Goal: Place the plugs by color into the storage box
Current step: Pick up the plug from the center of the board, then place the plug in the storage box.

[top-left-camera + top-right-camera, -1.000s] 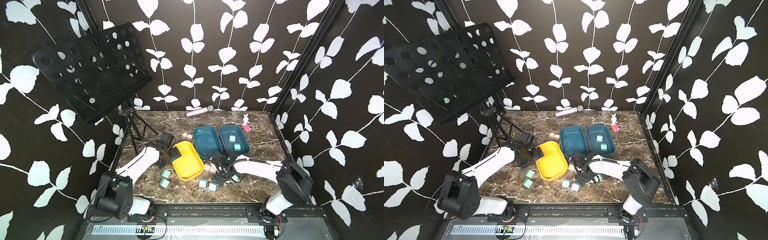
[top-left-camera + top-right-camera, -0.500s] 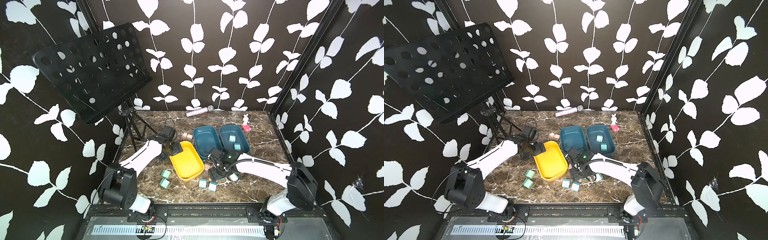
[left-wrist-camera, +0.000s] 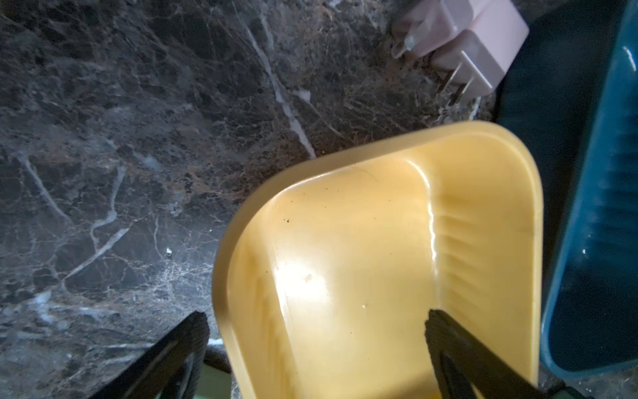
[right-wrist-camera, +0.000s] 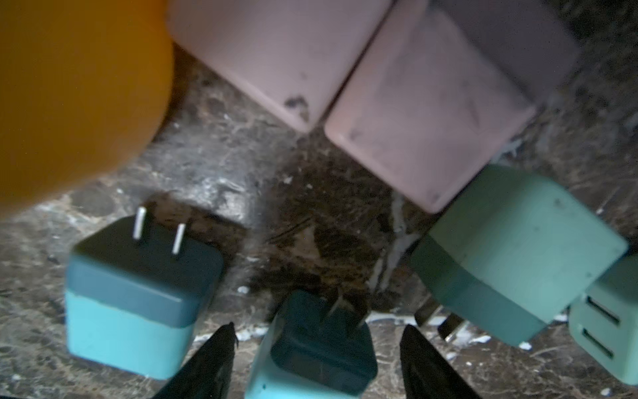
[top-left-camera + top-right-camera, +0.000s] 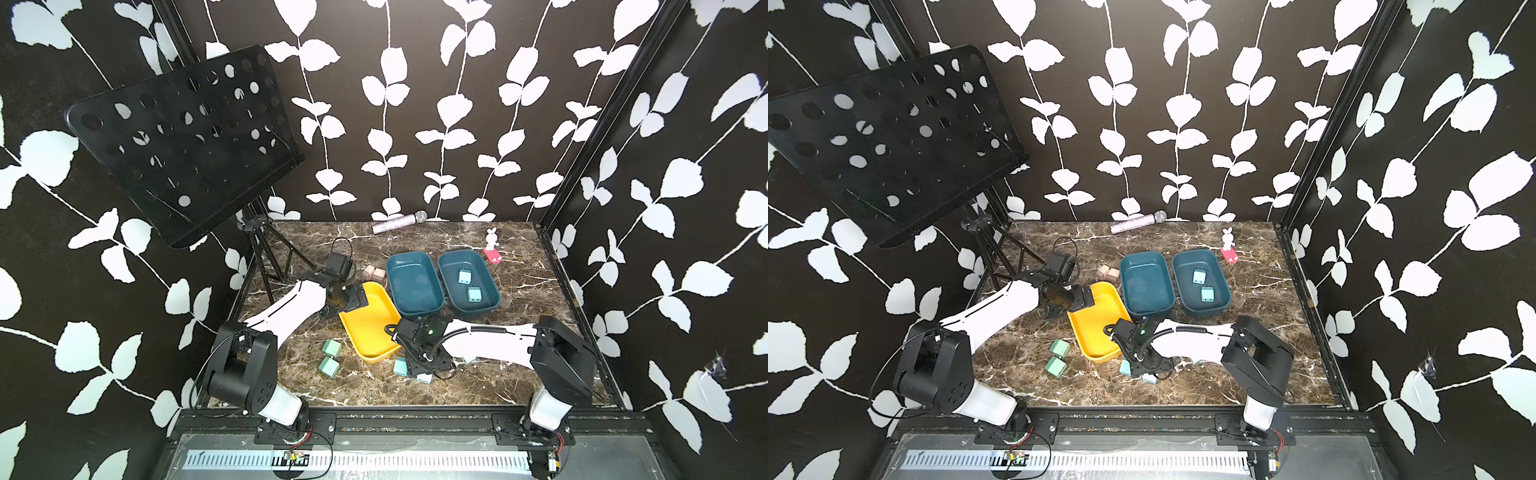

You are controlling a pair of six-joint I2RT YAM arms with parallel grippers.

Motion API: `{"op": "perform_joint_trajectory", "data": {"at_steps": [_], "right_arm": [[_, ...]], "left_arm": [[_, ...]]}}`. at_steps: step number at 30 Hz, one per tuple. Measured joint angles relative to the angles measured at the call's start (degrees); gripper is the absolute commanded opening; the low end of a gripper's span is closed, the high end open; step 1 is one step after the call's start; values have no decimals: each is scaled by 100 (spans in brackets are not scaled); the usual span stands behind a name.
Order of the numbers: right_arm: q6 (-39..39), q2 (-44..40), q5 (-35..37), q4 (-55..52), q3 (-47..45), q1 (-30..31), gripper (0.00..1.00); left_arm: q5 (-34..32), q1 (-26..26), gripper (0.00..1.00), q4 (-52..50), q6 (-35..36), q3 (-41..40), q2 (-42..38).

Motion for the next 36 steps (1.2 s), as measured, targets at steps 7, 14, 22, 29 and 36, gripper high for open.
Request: {"op": "perform_joint_trajectory", "data": {"at_steps": [7,14,22,29,36], "right_arm": [[304,-146,-39,256,-396,0,51],[352,-363,-24,326,-621,-2,39],[-44,-988,-35,-533,74,-444,38],[-1440,-1078,-39,-1307,1611,-2684,39],[-2686,778,-142,-1432,3399,-3871,39]], "left_arm": [[109,0,99,94,114,-57,0],[157,7,99,111,136,-186,0],[153,50,99,107,157,-186,-22],[149,96,99,15,144,-186,-352],[136,96,99,-136,63,-184,-728]]}}
